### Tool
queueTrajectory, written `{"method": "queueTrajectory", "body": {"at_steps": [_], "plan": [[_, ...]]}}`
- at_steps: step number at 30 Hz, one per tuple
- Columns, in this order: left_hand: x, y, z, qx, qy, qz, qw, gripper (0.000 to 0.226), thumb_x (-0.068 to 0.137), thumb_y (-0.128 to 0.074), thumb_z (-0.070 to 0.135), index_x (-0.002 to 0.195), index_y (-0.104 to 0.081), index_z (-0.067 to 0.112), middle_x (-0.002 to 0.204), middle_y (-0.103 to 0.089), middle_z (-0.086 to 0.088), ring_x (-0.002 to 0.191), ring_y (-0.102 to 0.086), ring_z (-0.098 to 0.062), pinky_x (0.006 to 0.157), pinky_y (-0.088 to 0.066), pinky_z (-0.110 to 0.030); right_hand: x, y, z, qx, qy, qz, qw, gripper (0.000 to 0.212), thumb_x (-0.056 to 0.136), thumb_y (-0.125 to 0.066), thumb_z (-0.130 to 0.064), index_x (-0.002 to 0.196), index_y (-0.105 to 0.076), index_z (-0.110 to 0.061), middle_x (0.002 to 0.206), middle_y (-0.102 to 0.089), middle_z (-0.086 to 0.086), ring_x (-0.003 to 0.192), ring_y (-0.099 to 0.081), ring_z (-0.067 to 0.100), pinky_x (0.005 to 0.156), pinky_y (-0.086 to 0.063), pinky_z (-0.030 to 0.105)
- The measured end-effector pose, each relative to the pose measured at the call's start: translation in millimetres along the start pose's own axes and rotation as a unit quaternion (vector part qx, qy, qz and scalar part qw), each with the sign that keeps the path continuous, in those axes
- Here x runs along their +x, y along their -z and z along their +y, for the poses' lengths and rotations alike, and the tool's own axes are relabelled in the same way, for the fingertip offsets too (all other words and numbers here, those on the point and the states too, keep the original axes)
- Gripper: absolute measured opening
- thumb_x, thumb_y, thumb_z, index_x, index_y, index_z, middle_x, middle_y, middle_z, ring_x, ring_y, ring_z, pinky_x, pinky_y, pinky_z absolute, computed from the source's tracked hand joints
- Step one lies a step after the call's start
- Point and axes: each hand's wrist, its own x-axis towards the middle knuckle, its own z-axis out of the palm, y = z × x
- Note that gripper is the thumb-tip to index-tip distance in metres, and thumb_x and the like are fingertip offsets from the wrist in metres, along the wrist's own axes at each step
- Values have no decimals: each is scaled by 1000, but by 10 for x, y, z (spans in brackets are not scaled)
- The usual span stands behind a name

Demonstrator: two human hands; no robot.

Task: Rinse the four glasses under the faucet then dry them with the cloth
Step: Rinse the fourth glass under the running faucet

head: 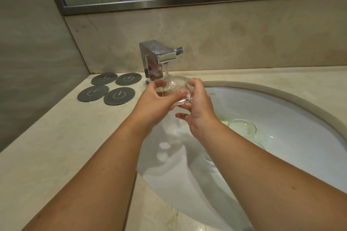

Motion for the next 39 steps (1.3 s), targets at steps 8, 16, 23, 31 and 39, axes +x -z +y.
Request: {"method": "queueTrajectory", "body": {"at_steps": [8,16,23,31,39], "plan": [[-44,4,-5,35,-59,-31,997,77,85,-91,22,146,-45,31,122,-70,14,105,-74,-1,109,-54,-37,11,20,11,8,-35,12,999,49,95,-63,-64,122,-66,-22,100,-75,10,71,-64,21,61,-54,33],[-32,-12,38,189,-151,7,970,27,85,-90,35,103,-71,30,110,-70,16,100,-64,5,85,-47,-14,50,37,12,64,-17,30,997,51,95,-66,-58,127,-62,-18,99,-72,9,67,-64,19,62,-59,35],[-46,-78,-24,200,-133,-104,965,38,90,-68,40,127,-74,33,118,-78,17,113,-73,-6,106,-56,-45,56,32,26,61,-2,21,998,46,91,-70,-50,125,-64,-19,107,-76,6,89,-76,23,69,-60,37],[-35,-88,-40,216,-146,-111,959,51,98,-71,28,148,-61,29,145,-66,14,135,-57,3,119,-44,-30,49,0,43,68,-12,4,998,58,83,-72,-54,127,-70,-16,117,-77,11,89,-76,23,57,-57,28],[-43,-63,30,84,-117,-63,987,24,96,-77,12,118,-74,20,90,-82,5,87,-78,-7,83,-57,-24,132,41,56,76,-22,10,997,60,80,-67,-58,123,-69,-15,108,-80,17,81,-78,33,65,-57,35]]}}
